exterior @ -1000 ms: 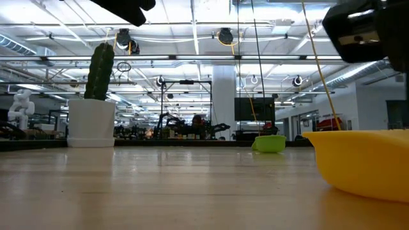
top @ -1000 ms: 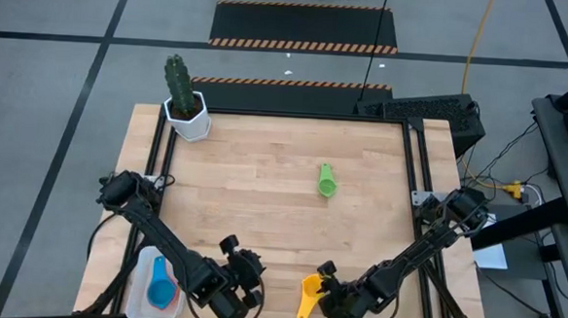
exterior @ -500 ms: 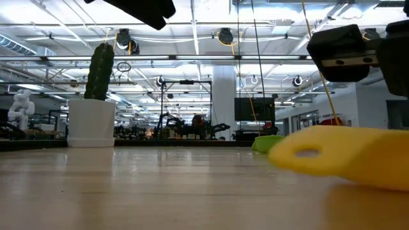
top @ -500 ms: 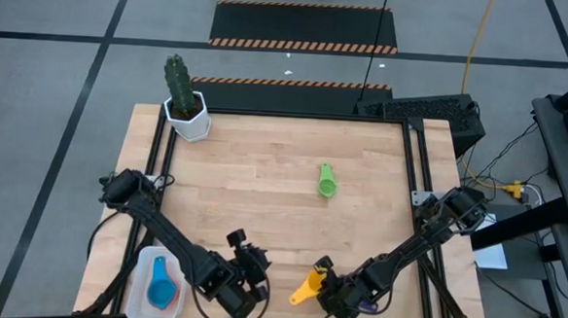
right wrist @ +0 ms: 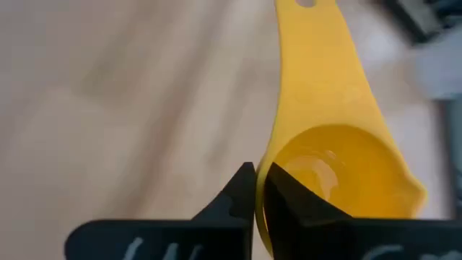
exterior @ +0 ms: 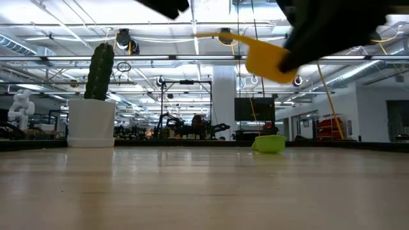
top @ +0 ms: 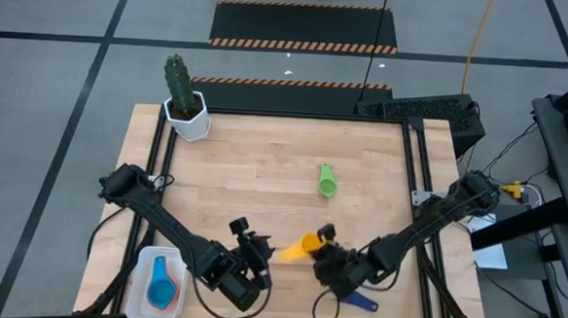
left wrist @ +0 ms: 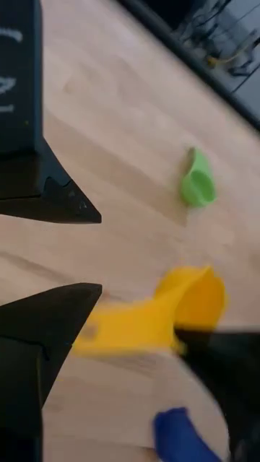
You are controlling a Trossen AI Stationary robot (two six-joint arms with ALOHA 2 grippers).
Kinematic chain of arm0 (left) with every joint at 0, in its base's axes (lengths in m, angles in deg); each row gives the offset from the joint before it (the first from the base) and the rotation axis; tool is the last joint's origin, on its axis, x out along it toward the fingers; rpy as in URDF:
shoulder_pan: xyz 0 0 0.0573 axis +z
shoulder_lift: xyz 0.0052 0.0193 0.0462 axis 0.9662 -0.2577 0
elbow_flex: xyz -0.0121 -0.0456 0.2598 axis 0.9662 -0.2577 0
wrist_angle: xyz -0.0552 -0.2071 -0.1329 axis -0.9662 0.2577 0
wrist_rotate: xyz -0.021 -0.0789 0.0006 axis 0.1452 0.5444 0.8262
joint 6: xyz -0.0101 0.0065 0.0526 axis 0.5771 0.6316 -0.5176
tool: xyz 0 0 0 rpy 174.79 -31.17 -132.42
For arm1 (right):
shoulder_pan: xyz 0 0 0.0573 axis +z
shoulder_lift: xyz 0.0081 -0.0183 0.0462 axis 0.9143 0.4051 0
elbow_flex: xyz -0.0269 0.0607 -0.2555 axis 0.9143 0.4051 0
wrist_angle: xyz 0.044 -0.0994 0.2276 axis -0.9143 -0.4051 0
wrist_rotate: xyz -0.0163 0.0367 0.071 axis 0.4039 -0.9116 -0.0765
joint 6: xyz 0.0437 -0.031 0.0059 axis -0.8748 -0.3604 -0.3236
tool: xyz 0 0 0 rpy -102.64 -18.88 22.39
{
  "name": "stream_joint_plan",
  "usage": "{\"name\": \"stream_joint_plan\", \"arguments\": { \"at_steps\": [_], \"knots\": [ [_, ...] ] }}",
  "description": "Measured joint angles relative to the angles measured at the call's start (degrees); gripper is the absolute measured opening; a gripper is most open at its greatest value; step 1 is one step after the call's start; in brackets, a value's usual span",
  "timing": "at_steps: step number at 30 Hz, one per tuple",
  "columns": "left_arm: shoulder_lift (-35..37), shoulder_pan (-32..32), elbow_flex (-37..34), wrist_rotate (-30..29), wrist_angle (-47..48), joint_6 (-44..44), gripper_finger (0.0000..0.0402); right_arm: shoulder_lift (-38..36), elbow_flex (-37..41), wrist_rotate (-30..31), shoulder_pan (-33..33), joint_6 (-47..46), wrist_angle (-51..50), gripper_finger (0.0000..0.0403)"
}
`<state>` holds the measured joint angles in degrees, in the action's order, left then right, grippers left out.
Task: Nest measuring cups in basket
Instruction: Stack the yellow measuring cup on top of the light blue measuring cup into the white bin
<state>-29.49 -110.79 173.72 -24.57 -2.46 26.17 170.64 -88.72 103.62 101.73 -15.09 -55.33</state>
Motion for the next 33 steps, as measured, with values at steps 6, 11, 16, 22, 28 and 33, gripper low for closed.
{"name": "stream_joint_plan", "arguments": {
  "at_steps": [6, 11, 16, 22, 28, 33],
  "knots": [
    [4.17, 1.48, 0.00, -3.65, -0.15, -5.05, 0.0147, -8.15, 5.95, 8.47, -3.49, 0.08, 2.59, 0.0003],
    [5.16, 4.92, 0.00, -4.65, -0.69, -5.71, 0.0147, -14.17, 13.13, 15.54, -5.01, 4.60, 12.16, 0.0003],
    [5.13, 10.49, 0.00, -1.00, -0.48, 1.39, 0.0147, -17.91, 19.13, 17.25, -7.28, 10.29, 20.85, 0.0003],
    [5.13, 15.01, -0.29, 5.28, -2.08, -1.05, 0.0147, -22.24, 23.52, 23.31, -8.64, 13.46, 23.50, 0.0004],
    [5.02, 19.39, -7.02, 18.66, -27.69, -15.15, 0.0135, -25.46, 25.74, 24.66, -8.67, 14.62, 25.30, 0.0004],
    [5.13, 22.60, -13.08, 27.86, -44.96, -21.15, 0.0103, -25.96, 29.38, 25.23, -8.67, 15.25, 31.02, 0.0004]
  ]
}}
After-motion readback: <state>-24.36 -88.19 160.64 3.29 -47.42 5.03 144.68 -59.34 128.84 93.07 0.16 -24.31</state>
